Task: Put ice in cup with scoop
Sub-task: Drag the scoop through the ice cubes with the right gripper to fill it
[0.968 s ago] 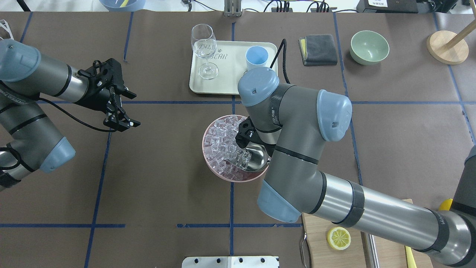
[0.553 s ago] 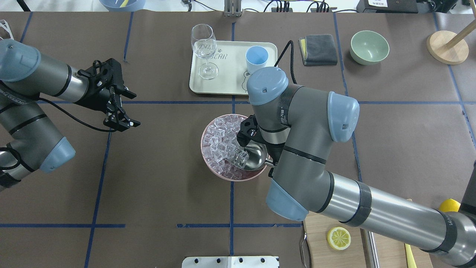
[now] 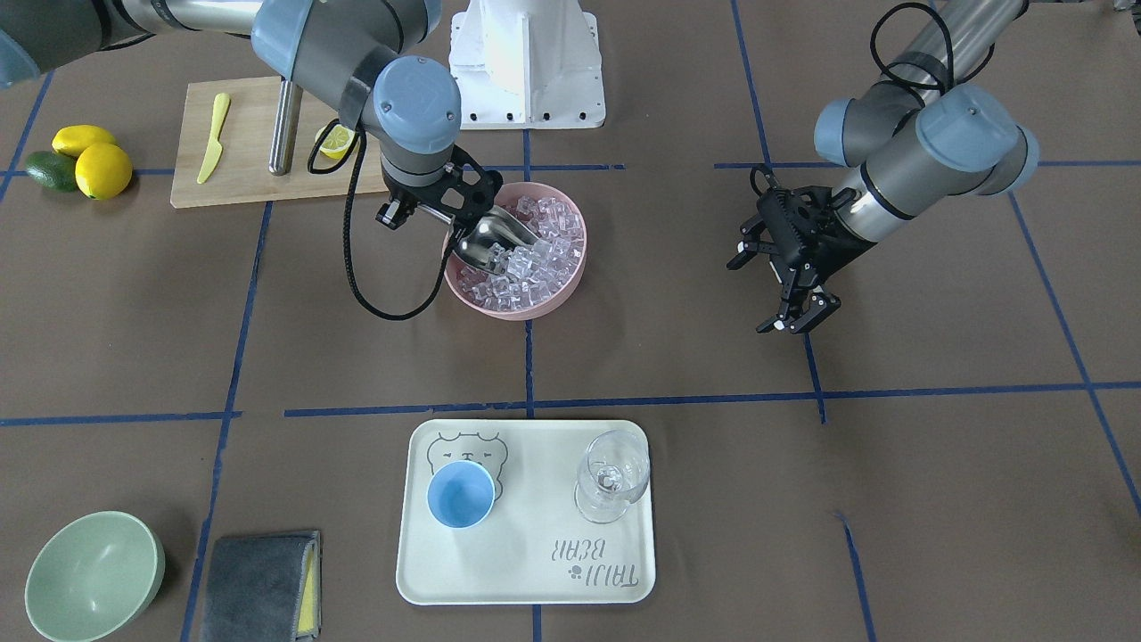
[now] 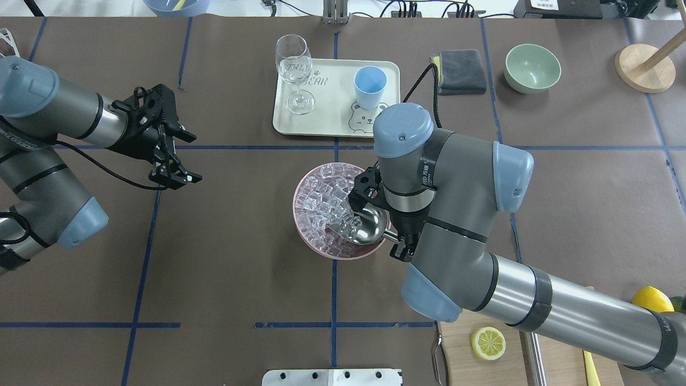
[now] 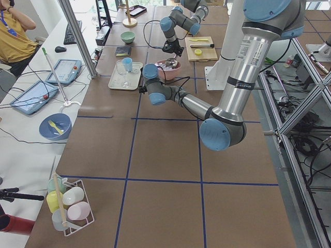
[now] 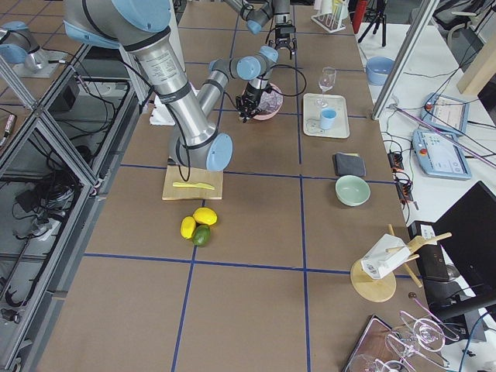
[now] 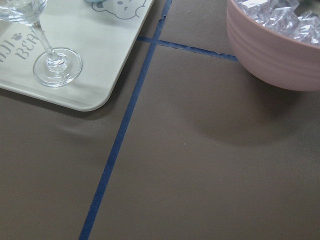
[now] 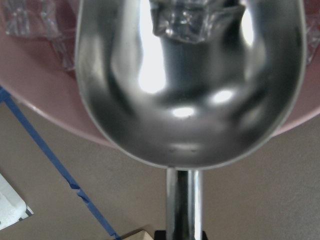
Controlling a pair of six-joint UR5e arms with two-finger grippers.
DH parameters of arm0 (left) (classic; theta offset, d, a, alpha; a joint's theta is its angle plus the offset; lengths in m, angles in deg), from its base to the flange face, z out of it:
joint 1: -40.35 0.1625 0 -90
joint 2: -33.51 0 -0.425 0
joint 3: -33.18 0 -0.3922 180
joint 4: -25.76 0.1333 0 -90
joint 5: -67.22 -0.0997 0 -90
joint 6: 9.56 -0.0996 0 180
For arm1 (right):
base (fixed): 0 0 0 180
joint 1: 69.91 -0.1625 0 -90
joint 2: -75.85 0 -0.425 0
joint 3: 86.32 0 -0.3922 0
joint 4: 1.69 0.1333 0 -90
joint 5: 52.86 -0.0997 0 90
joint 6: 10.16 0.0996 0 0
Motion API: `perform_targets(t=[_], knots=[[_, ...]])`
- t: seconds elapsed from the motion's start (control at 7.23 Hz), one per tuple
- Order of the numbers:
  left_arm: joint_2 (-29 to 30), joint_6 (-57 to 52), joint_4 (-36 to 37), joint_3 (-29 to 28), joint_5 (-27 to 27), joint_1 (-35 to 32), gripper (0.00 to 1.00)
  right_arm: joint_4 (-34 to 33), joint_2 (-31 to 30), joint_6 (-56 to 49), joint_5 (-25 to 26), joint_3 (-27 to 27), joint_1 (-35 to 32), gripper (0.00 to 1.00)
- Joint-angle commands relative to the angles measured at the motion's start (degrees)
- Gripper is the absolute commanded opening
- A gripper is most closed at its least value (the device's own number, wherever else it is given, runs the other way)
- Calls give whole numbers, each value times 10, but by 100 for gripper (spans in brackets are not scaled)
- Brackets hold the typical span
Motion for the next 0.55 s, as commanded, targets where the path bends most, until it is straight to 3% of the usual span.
perform_targets(t=[0.0,0.42], knots=[[-1,0,0,-1,0,0,100,5,-1,10,-7,17,-1,0],[-1,0,0,0,0,0,100,27,-10,21,-6,21,0,0]])
